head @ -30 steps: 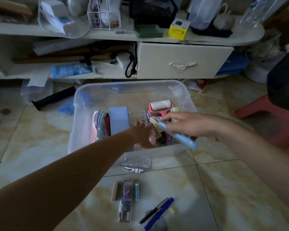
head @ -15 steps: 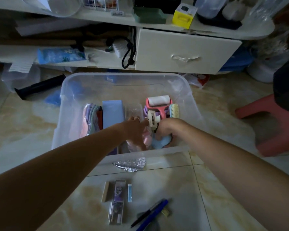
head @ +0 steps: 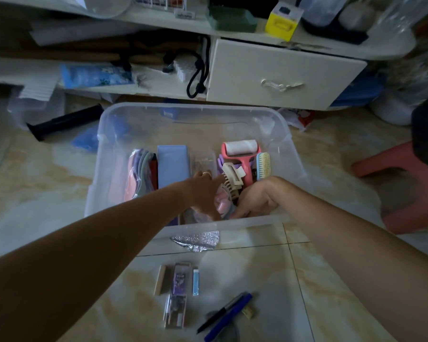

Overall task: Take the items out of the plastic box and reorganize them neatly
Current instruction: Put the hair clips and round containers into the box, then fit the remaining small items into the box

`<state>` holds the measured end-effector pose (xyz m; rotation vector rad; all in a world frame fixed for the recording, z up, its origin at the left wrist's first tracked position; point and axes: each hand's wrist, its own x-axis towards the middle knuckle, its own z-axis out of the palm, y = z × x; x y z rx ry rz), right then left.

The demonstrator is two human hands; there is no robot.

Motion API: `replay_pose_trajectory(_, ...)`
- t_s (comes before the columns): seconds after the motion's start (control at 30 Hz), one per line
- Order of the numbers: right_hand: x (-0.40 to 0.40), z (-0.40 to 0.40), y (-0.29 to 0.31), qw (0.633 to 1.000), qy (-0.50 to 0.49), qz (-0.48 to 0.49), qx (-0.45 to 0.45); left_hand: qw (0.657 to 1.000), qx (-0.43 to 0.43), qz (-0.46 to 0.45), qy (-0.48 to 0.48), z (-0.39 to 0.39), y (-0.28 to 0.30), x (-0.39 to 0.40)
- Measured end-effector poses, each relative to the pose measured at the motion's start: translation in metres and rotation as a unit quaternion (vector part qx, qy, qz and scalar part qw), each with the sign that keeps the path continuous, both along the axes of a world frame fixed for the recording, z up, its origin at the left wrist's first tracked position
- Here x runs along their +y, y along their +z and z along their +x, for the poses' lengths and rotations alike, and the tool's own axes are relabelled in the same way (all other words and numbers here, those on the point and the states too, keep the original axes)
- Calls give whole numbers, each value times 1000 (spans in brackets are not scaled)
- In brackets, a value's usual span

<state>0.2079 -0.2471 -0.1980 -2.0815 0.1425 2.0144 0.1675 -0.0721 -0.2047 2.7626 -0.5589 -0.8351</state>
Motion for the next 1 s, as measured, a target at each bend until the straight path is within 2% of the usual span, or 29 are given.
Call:
replay_pose_trajectory(0.07,-1,-1,-3,1000,4,-4,-2,1000,4,-6,6,-1,1,0)
replay_pose_trajectory(0.27,-4,-10,20,996,-21,11,-87,998,29,-27,44,-5,11,1)
replay_pose_trajectory(0.4,-1,-10,47,981,7,-1,-192,998,-13,-29,60,-11,34,-3)
replay_pose_trajectory(0.47,8,-12,75,957,54,2,-286,993,-94,-41,54,-15,52,-11)
replay_pose_trajectory(0.53,22,-24,114,901,131,3,-414,976,-181,-97,69,-23,74,-21)
replay_pose_trajectory(0.6,33,-43,153,857,188,-11,-480,951,-262,-138,88,-34,93,-31)
replay_pose_trajectory(0.63,36,-53,166,860,202,-17,-468,941,-296,-139,89,-42,99,-34)
replay_pose_trajectory(0.73,38,-84,171,924,177,-25,-338,931,-331,-133,77,-76,95,-33)
replay_pose_trajectory(0.9,44,-127,107,971,158,-14,-178,928,-353,-114,-42,-136,45,-4)
replay_pose_trajectory(1.0,45,-149,57,978,134,-31,-157,908,-383,-96,-140,-149,30,10)
